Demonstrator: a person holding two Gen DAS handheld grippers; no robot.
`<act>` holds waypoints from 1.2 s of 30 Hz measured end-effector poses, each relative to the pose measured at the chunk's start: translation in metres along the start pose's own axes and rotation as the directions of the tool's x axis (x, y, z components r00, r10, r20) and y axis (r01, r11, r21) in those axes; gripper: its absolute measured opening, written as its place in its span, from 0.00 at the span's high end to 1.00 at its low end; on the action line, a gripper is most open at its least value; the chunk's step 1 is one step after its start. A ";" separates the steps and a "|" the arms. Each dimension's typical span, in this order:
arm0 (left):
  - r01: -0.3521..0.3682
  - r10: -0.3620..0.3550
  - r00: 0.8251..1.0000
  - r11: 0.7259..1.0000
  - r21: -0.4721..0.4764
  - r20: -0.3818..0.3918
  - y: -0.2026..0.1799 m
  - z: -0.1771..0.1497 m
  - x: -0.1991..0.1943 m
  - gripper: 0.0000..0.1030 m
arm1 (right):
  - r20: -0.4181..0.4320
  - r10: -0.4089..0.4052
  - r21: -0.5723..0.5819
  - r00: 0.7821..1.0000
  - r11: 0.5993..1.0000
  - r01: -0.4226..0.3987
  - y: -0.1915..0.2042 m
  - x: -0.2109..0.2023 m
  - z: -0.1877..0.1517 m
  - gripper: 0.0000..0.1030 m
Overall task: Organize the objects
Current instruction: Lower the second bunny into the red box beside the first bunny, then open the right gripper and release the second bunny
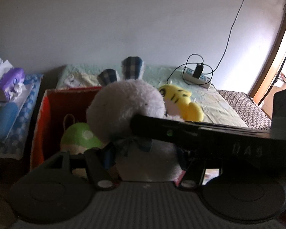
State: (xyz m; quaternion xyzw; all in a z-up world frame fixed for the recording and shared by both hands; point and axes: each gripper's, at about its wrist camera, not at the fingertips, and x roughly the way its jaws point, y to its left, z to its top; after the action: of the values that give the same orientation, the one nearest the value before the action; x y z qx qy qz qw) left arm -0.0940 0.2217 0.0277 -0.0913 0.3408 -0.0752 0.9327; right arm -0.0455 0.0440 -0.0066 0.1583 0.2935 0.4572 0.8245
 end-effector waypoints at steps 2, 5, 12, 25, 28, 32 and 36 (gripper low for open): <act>0.013 -0.013 1.000 1.000 -0.008 -0.010 0.006 -0.001 0.006 0.37 | -0.008 -0.024 0.002 1.000 1.000 0.024 -0.002 0.002 -0.002 0.60; 0.041 -0.041 0.999 0.999 -0.019 -0.021 0.013 0.000 0.016 0.35 | -0.014 -0.049 0.010 0.999 0.999 0.049 -0.004 0.007 -0.002 0.60; 0.031 -0.032 0.997 0.999 -0.011 -0.074 0.028 -0.005 0.036 0.34 | -0.061 -0.100 -0.053 0.993 0.994 0.097 0.010 0.036 -0.005 0.60; 0.032 -0.042 0.993 0.996 -0.086 -0.114 0.062 -0.002 0.044 0.35 | -0.093 -0.088 -0.022 0.992 0.996 0.087 0.005 0.059 0.001 0.61; 0.049 -0.061 0.990 0.994 -0.093 -0.131 0.063 0.000 0.047 0.36 | -0.119 -0.103 0.002 0.988 0.995 0.104 -0.001 0.054 0.002 0.61; 0.064 -0.077 0.986 0.994 -0.094 -0.145 0.062 0.000 0.051 0.35 | -0.151 -0.093 0.068 0.984 0.992 0.104 -0.013 0.039 0.000 0.61; 0.055 -0.064 0.988 0.996 -0.066 -0.143 0.059 -0.002 0.045 0.35 | -0.157 -0.108 0.047 0.982 0.992 0.116 -0.010 0.030 0.000 0.61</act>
State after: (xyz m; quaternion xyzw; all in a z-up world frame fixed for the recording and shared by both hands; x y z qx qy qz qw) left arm -0.0566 0.2698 -0.0146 -0.1244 0.4070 -0.0991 0.8995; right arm -0.0264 0.0641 -0.0226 0.1289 0.3777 0.4125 0.8189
